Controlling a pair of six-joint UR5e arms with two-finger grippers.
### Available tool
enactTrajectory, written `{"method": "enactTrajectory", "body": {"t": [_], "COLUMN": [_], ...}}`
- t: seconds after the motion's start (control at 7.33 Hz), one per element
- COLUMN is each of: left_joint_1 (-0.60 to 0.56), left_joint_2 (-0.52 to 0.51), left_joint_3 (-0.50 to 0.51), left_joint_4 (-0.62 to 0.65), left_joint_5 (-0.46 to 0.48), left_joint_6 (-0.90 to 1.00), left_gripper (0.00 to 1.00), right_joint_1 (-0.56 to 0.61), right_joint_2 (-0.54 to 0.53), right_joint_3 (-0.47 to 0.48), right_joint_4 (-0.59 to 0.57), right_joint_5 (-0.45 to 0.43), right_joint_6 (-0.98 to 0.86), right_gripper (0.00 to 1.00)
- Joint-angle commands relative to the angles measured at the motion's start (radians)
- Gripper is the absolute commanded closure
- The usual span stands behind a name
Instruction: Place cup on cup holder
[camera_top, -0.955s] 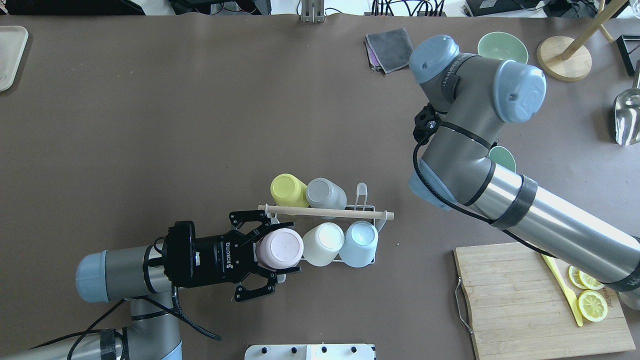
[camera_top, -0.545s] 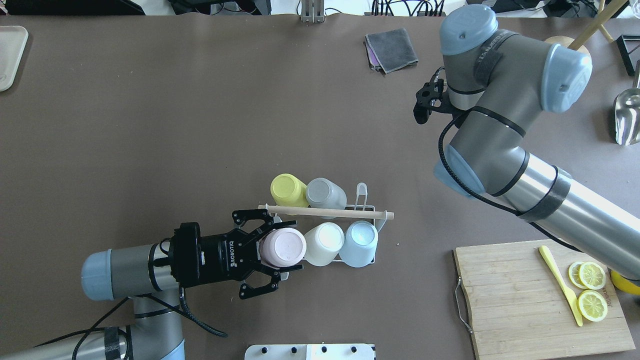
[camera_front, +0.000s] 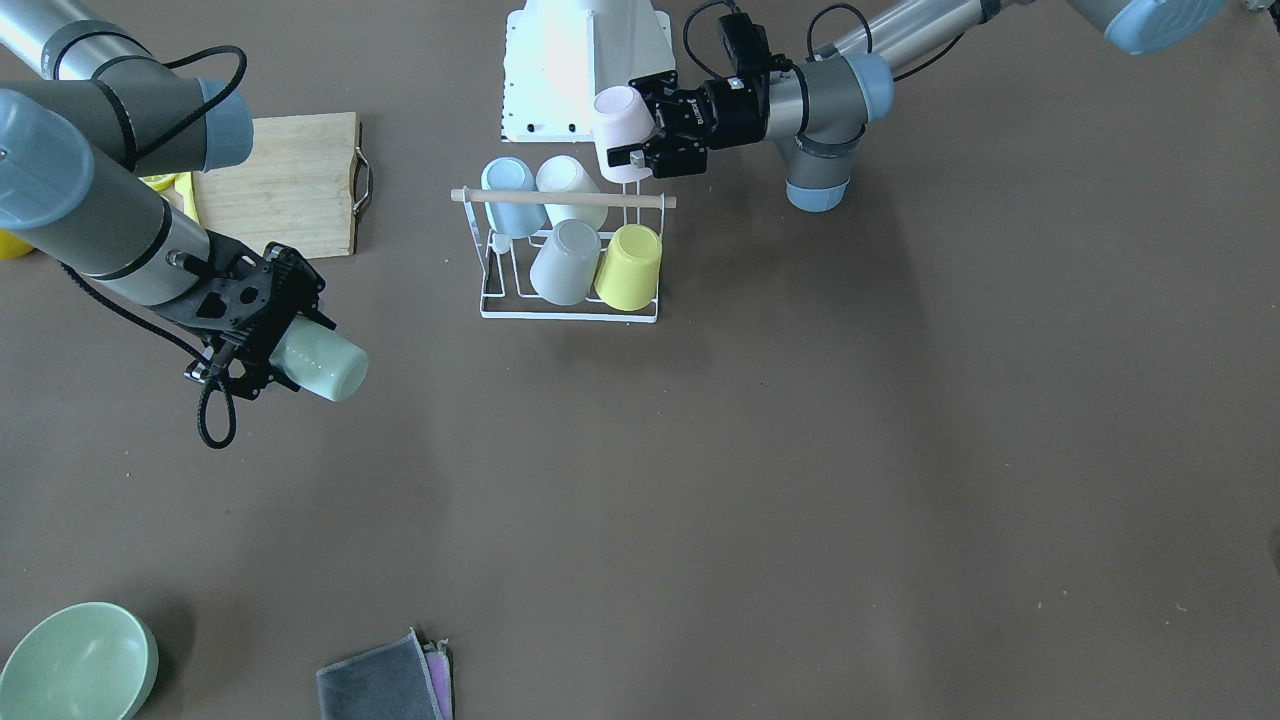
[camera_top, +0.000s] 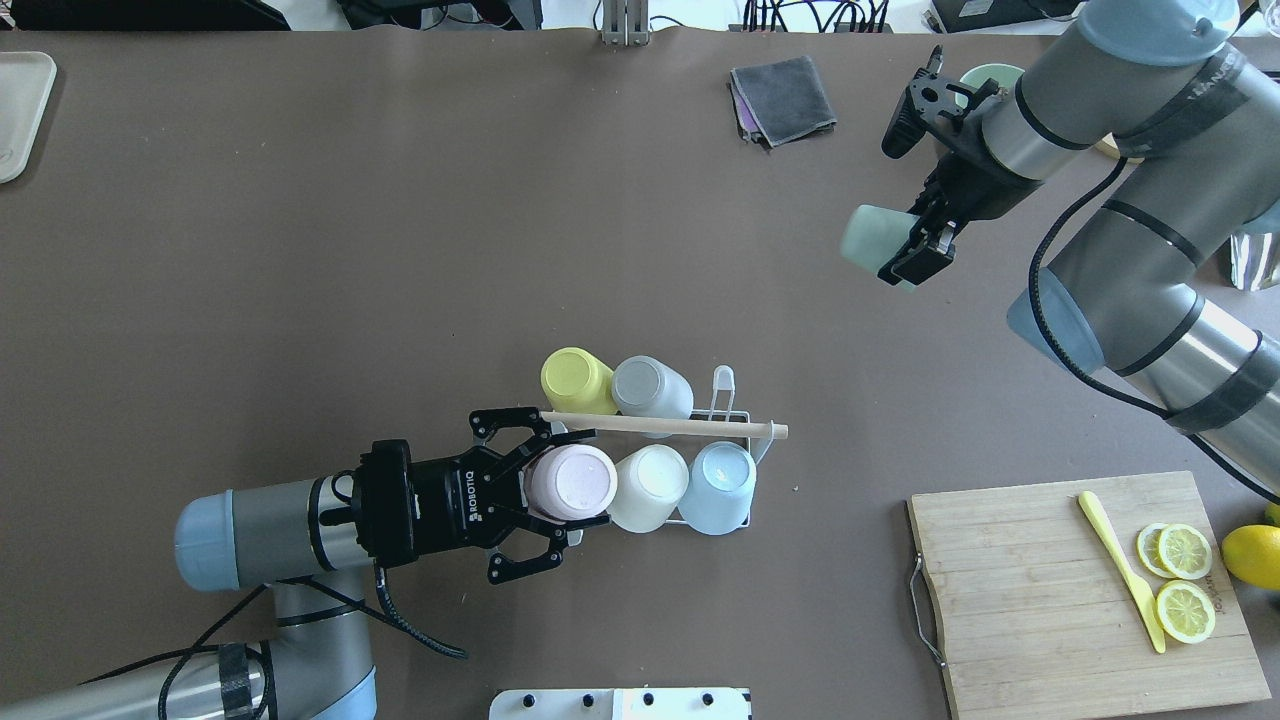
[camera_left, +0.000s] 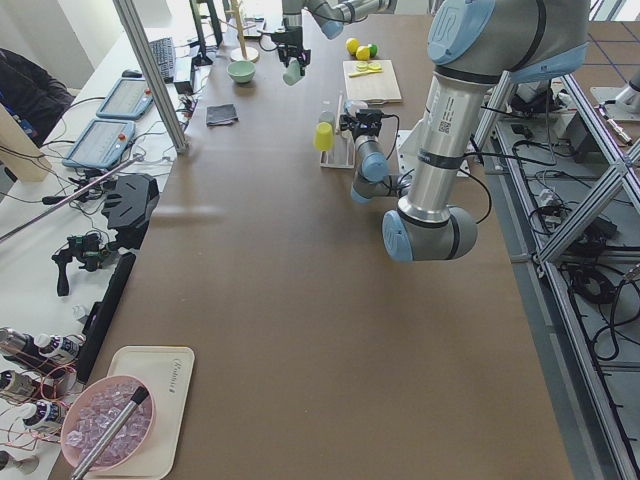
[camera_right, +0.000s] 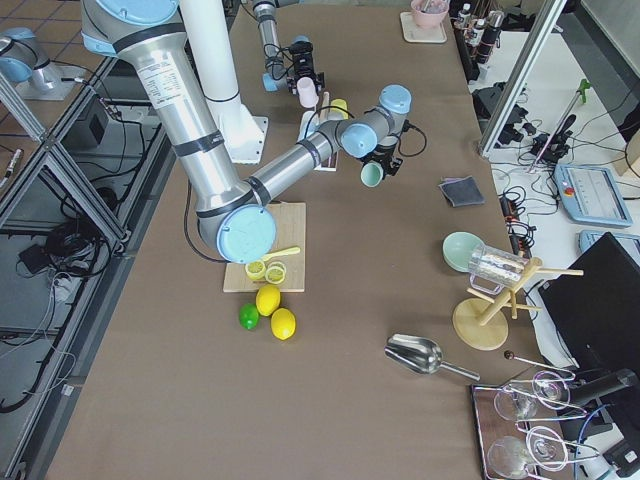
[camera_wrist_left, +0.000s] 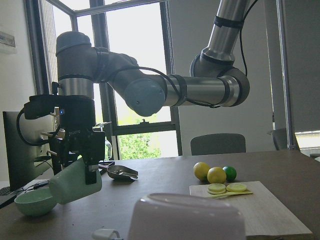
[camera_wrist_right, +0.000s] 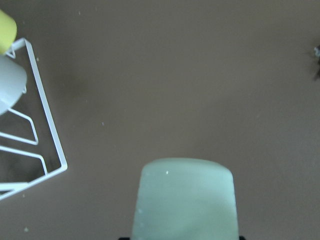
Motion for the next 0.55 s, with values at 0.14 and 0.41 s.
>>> {"method": "enactTrajectory", "body": {"t": [0.14,0.41], "left_joint_1": [-0.004,-0.008], "left_joint_2": [-0.017,-0.015], "left_joint_3": [0.025,0.027], "left_joint_4": [-0.001,-0.001], "left_joint_5": [0.002,0.002], "left_joint_6": [0.001,0.001], "left_gripper": [0.56,0.55], "right_joint_1": [0.0,-0.017], "right_joint_2": [-0.007,0.016], "right_joint_3": [-0.085,-0.215], "right_joint_4": [0.479,0.735], "right_joint_5": [-0.002,-0.08], "right_joint_6": [0.224,0.297], "right_gripper": [0.66,0.66]}}
